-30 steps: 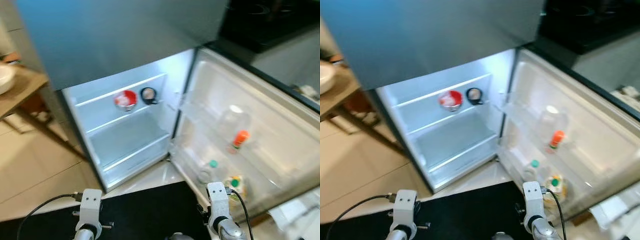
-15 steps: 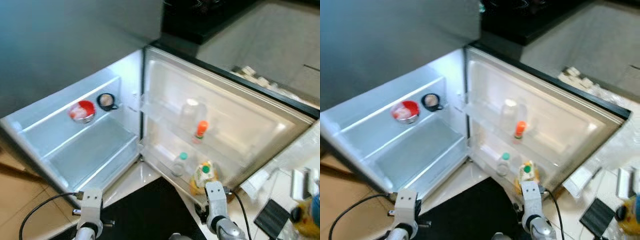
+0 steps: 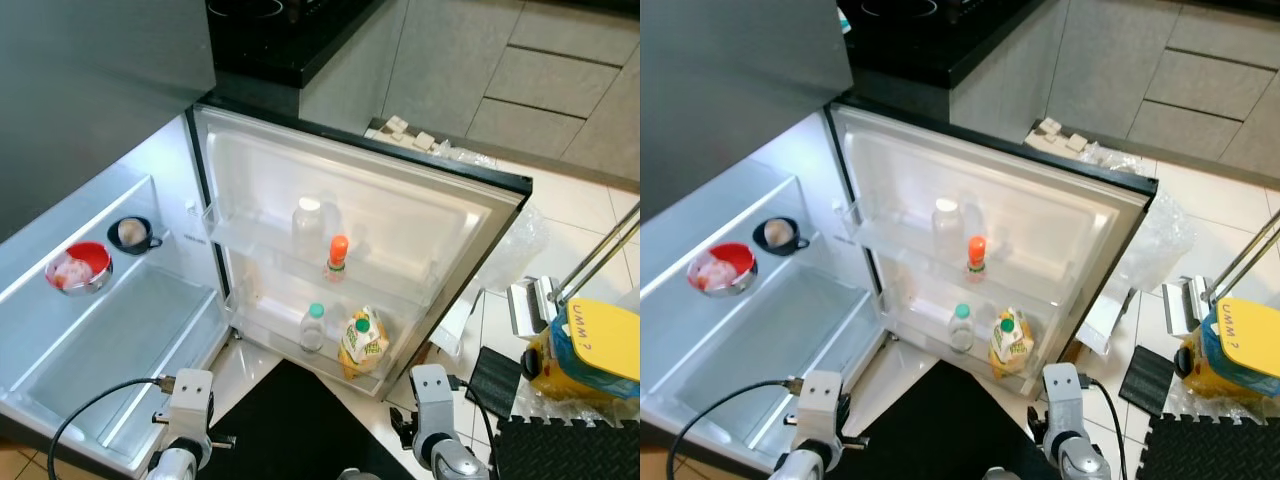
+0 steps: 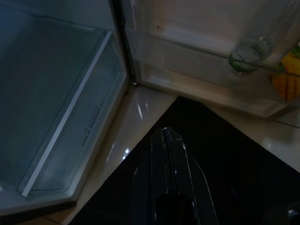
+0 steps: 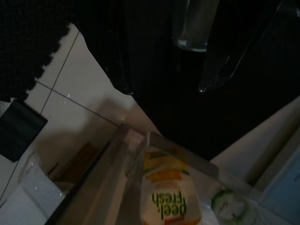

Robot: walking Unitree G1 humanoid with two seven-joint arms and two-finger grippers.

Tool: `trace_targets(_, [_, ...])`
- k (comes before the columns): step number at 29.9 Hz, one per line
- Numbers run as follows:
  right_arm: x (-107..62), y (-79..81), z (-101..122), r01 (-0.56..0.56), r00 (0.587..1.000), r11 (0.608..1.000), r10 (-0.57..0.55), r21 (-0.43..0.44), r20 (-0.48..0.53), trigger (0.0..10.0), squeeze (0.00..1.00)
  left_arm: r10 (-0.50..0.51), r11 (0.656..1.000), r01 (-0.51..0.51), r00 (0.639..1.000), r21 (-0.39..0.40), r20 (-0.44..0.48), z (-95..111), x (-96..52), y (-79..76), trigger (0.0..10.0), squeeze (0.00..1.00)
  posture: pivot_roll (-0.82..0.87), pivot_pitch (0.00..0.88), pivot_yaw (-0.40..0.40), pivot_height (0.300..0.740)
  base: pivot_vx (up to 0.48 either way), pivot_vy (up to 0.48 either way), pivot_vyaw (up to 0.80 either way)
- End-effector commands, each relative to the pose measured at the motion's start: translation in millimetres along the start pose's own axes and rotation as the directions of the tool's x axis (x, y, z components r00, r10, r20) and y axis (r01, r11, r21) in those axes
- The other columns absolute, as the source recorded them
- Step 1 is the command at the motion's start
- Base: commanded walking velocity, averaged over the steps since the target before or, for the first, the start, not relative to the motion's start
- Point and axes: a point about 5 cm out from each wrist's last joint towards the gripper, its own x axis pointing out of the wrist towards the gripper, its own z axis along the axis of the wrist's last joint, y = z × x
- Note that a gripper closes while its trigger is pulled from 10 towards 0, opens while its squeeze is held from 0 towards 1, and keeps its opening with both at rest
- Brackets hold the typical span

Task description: Restocking fridge

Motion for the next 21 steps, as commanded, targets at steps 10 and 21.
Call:
trace_targets(10, [-1.2, 5.3, -6, 0.015, 1.000, 0.999, -0.014, 0.033, -0.018, 10.0, 0.00, 0.010, 1.000, -0.010, 1.000, 0.017, -0.018, 0, -0.3, 11.0, 10.0, 0.00, -0.08, 0.088, 0.028, 0.740, 0.000, -0.080, 0.00])
trace_targets(21, [-3.7, -6.9, -8, 0.035, 0.999, 0.999, -0.035, -0.005, -0.021, 10.0, 0.00, 0.010, 0.999, -0.011, 1.000, -0.033, -0.027, -6, -2.4, -0.9, 10.0, 0.00, -0.13, 0.090, 0.003, 0.740, 0.000, -0.347, 0.00])
